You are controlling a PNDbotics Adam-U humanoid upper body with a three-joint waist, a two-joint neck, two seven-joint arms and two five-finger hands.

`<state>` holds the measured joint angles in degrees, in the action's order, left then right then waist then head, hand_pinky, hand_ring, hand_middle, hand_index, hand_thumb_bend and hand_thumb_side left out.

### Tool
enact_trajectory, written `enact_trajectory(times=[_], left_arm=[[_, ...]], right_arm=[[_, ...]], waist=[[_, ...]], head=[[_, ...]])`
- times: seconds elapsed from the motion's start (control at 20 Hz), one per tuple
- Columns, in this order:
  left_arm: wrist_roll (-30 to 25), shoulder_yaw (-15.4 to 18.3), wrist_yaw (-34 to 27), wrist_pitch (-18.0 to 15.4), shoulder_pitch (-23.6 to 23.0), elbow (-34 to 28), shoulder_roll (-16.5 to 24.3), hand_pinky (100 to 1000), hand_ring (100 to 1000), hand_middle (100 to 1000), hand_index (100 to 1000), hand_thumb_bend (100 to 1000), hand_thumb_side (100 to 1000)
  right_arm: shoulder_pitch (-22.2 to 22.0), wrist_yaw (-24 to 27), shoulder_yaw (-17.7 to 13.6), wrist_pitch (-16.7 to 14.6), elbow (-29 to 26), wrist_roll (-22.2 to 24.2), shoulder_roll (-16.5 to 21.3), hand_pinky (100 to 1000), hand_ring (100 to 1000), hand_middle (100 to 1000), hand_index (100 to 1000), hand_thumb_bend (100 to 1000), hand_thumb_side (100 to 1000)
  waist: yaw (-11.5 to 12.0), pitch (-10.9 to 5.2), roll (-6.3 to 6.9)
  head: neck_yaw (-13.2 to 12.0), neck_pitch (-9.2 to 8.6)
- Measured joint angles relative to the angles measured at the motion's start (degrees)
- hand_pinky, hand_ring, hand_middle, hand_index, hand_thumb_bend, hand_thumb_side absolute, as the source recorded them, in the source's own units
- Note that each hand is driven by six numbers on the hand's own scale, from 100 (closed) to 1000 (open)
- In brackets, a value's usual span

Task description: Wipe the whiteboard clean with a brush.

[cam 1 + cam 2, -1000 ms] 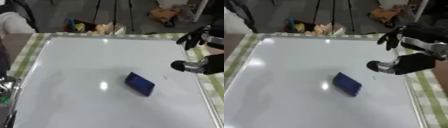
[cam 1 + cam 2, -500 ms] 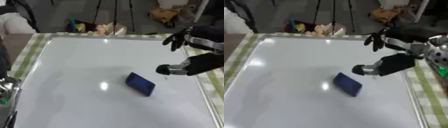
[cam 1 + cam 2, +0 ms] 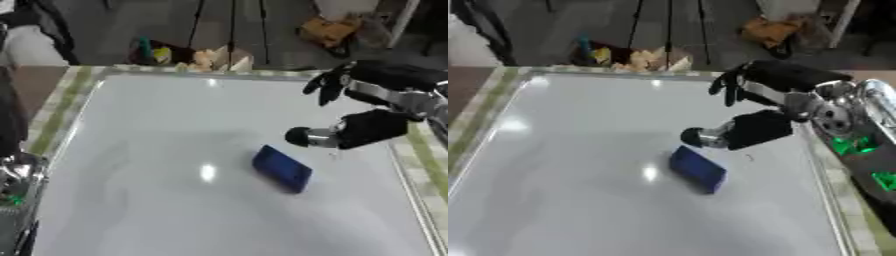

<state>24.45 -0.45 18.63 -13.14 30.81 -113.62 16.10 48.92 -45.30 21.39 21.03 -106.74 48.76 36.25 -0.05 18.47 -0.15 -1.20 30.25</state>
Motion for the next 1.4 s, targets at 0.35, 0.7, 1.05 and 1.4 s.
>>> enact_trajectory(times=[0.35,0.7,1.05,1.4], left_arm=[[-0.07,0.00,0.02,0.11,-0.53,0.00,0.04,654,788,759,749,137,1000],[-0.02,0.00,0.02,0.17,-0.56,0.00,0.05,654,788,760,749,138,1000],[-0.02,0.00,0.11,0.18,-0.57,0.00,0.05,655,788,761,750,140,1000],[-0.01,-0.01,0.13,0.19,-0.56,0.00,0.05,655,788,761,750,140,1000]], right_arm=[[-0.01,-3.18,2.34,-1.10,1.44,1.11,-1.15,801,809,742,894,587,848],[-0.52,-3.71,4.19,-1.53,3.30,1.53,-2.34,796,808,728,881,552,818],[-0.56,-5.71,5.65,-1.61,5.57,1.62,-3.84,788,810,702,843,491,796],[-1.02,-7.61,6.67,-2.02,8.59,2.03,-5.25,781,807,632,714,477,801]], waist=[[-0.68,-0.21,-0.01],[-0.76,-0.21,0.09],[-0.64,-0.21,0.32],[-0.30,-0.21,0.25]], head=[[-0.50,-0.01],[-0.46,-0.01],[-0.08,-0.02],[0.14,-0.06]])
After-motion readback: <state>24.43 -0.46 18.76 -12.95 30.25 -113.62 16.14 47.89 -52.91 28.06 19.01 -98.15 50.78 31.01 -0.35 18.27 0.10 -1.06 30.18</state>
